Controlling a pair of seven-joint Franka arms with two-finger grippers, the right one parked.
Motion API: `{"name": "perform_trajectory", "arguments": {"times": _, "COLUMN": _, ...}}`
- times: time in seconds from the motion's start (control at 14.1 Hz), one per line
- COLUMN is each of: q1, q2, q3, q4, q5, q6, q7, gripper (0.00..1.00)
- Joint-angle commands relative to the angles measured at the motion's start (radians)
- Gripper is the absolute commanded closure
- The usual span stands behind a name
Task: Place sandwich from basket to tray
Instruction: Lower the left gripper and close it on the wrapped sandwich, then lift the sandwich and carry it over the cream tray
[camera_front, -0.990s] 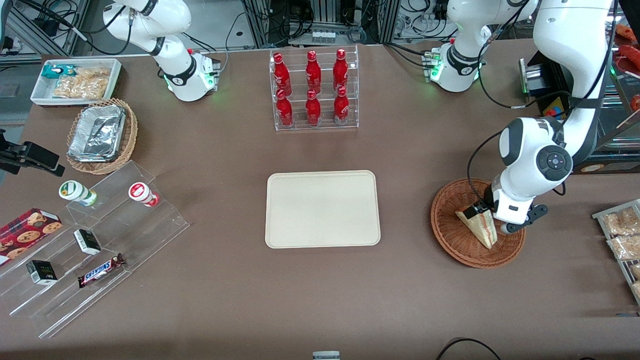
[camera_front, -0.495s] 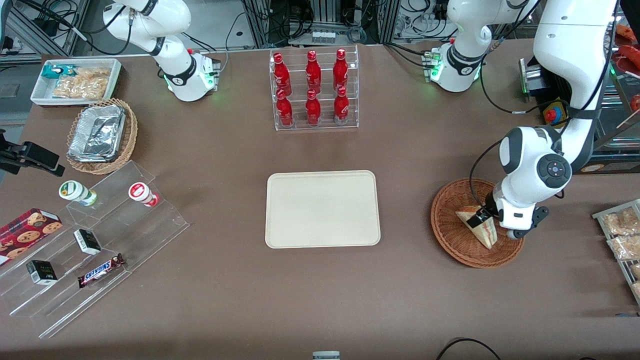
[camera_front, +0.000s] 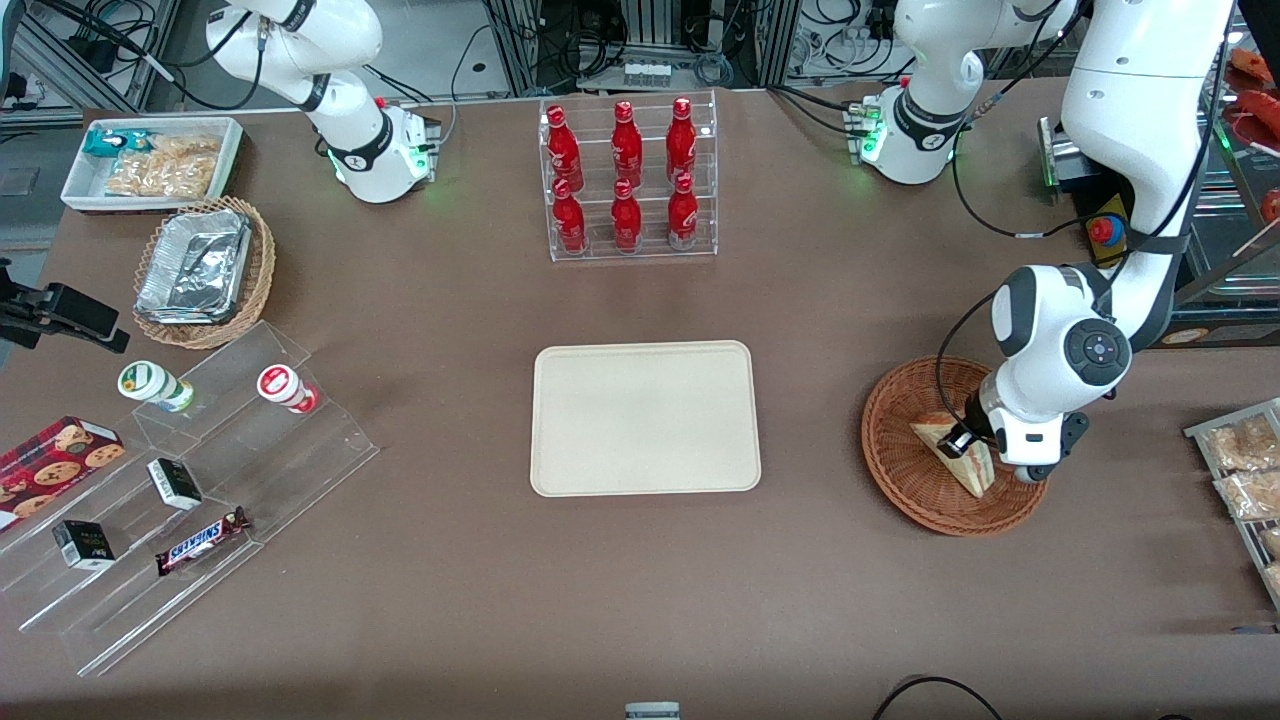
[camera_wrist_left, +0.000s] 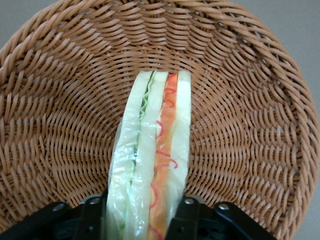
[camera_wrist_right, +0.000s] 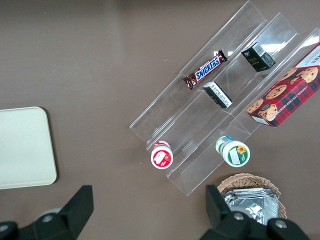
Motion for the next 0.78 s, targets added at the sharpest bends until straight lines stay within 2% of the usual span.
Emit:
{"name": "perform_trajectory", "arguments": {"times": 0.0, "q1": 0.002, "q2": -0.031, "q3": -0.006, "q4": 0.017, "q5": 0.013, "q6": -0.024, "q7": 0.003, "gripper": 0.91}}
{"name": "perform_trajectory", "arguments": {"times": 0.14, "q1": -0.011, "q2": -0.058, "q3": -0.012, "q4": 0.078, "q5": 0.011, "q6": -0.133, "q7": 0.137, "gripper": 0.95}}
{"name": "perform_trajectory", "arguments": {"times": 0.35, "q1": -0.051, "q2": -0.045, "q3": -0.015, "q4": 0.228, "q5": 0.002, "q6": -0.383, "q7": 0.477, "gripper": 0.92}}
{"name": "perform_trajectory", "arguments": {"times": 0.49, "q1": -0.083, "q2": -0.043, "q3": -0.022, "q4": 0.263, "q5": -0.004, "q6": -0.437, "q7": 0.515, "gripper": 0.88}}
{"name": "perform_trajectory", "arguments": {"times": 0.57, "q1": -0.103, "q2": -0.042, "q3": -0.056, "q4": 0.268, "q5": -0.004, "q6": -0.436, "q7": 0.508, "gripper": 0.91}}
{"name": "perform_trajectory", "arguments": {"times": 0.71, "q1": -0.178, "q2": 0.007, "q3": -0.082, "q4": 0.317, "q5": -0.001, "q6": -0.433, "q7": 0.401, "gripper": 0.94}}
